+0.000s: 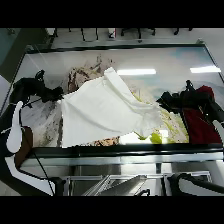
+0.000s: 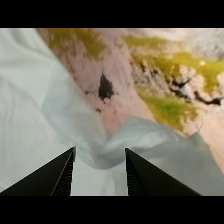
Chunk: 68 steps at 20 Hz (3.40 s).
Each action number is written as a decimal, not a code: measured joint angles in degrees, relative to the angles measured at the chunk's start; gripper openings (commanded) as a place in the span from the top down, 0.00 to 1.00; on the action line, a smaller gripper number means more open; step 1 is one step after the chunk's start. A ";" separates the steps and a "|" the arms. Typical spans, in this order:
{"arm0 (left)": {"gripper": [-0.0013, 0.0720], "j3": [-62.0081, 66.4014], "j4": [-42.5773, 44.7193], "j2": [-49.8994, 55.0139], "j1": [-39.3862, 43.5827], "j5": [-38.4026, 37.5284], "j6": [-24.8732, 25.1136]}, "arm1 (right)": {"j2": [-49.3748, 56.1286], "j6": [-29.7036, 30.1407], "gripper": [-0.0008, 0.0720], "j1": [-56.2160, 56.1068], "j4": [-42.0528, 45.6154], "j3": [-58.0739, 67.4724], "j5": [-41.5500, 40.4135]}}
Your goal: Fold the shirts.
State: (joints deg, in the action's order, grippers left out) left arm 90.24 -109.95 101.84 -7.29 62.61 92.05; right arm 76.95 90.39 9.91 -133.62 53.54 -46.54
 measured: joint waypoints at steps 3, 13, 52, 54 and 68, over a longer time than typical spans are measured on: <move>0.34 8.11 0.48 5.92 0.87 5.49 0.00 | 1.25 1.25 0.28 2.75 -0.61 -0.28 3.85; 0.07 4.20 8.90 -3.80 -6.40 30.73 -2.01 | 4.28 24.65 0.19 13.55 1.01 0.59 -12.24; 0.96 -49.83 -12.94 -23.98 -11.15 0.76 16.11 | 24.61 40.48 0.96 3.58 0.28 18.86 -23.67; 0.96 -48.74 -13.31 -26.69 -11.23 1.16 16.17 | 23.47 41.00 0.96 3.13 -3.74 19.56 -28.63; 0.97 18.34 -19.93 -57.75 -21.03 9.90 1.97 | -22.71 34.91 0.96 16.96 -27.74 48.68 -32.61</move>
State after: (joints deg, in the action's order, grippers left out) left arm 108.57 -129.88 44.10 -28.32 72.51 94.02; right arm 54.24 125.29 26.87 -161.36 102.21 -79.15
